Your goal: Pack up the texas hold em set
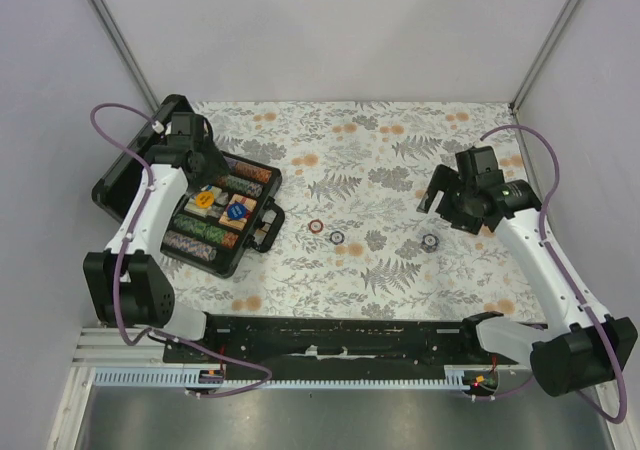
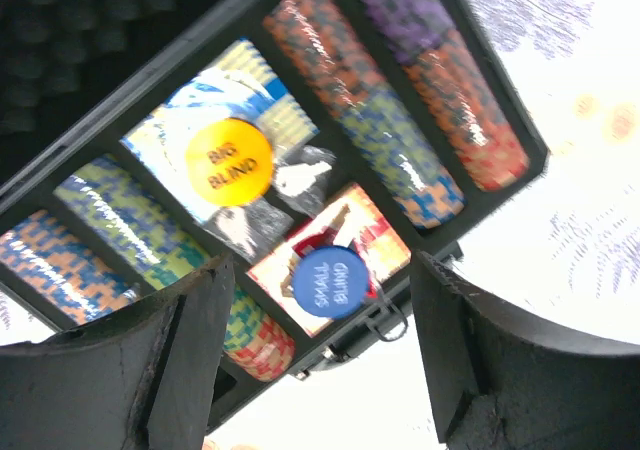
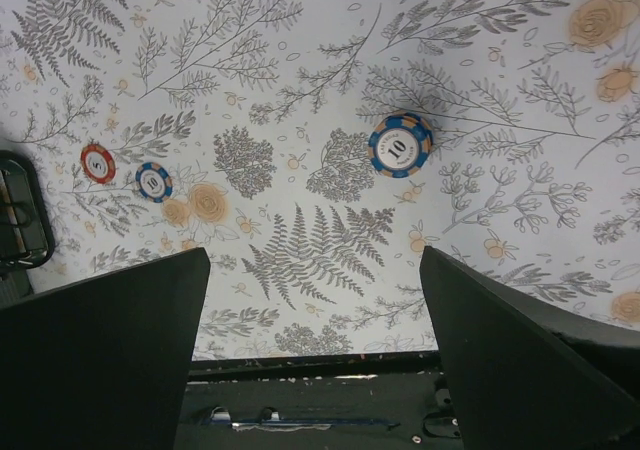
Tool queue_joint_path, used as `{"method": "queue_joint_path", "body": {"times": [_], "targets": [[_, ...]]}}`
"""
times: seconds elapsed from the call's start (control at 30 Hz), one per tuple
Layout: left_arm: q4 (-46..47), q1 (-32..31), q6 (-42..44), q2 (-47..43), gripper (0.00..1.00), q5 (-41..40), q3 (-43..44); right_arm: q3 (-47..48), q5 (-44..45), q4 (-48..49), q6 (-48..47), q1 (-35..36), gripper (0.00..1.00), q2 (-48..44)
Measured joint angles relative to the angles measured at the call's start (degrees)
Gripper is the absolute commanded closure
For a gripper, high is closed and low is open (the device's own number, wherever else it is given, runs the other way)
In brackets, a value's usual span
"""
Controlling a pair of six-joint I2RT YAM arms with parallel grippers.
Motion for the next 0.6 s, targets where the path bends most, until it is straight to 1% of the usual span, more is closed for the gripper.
{"method": "queue_joint_path", "body": {"times": [0.1, 0.17, 0.3, 0.43, 0.53, 0.6], "targets": [[-0.04, -1.88, 1.31, -2.73, 0.23, 3.72, 0.0, -0.28, -2.32, 1.68, -0.33, 1.05, 0.06, 1.79], [-0.17, -3.65, 2.03, -4.11, 0.23, 6.19, -0.02, -0.28, -2.8, 2.75, -0.5, 3.06, 0.06, 3.39], [-0.13, -8.52, 3.08, -6.88, 0.23, 8.87, -0.44, 0.55, -2.25, 4.55, -0.59, 10.91, 0.06, 8.41], [0.13, -12.7, 3.41, -10.84, 0.23, 10.71, -2.32, 3.98, -2.01, 6.1, -1.11, 19.37, 0.06, 16.33], [0.17, -13.2, 3.45, -14.23, 0.23, 11.15, -4.44, 8.85, -1.38, 6.38, -2.78, 24.39, 0.05, 23.96], [0.11, -13.2, 3.85, -16.24, 0.24, 11.3, -5.55, 14.03, -0.28, 5.7, -4.24, 27.69, 0.05, 30.4]]}}
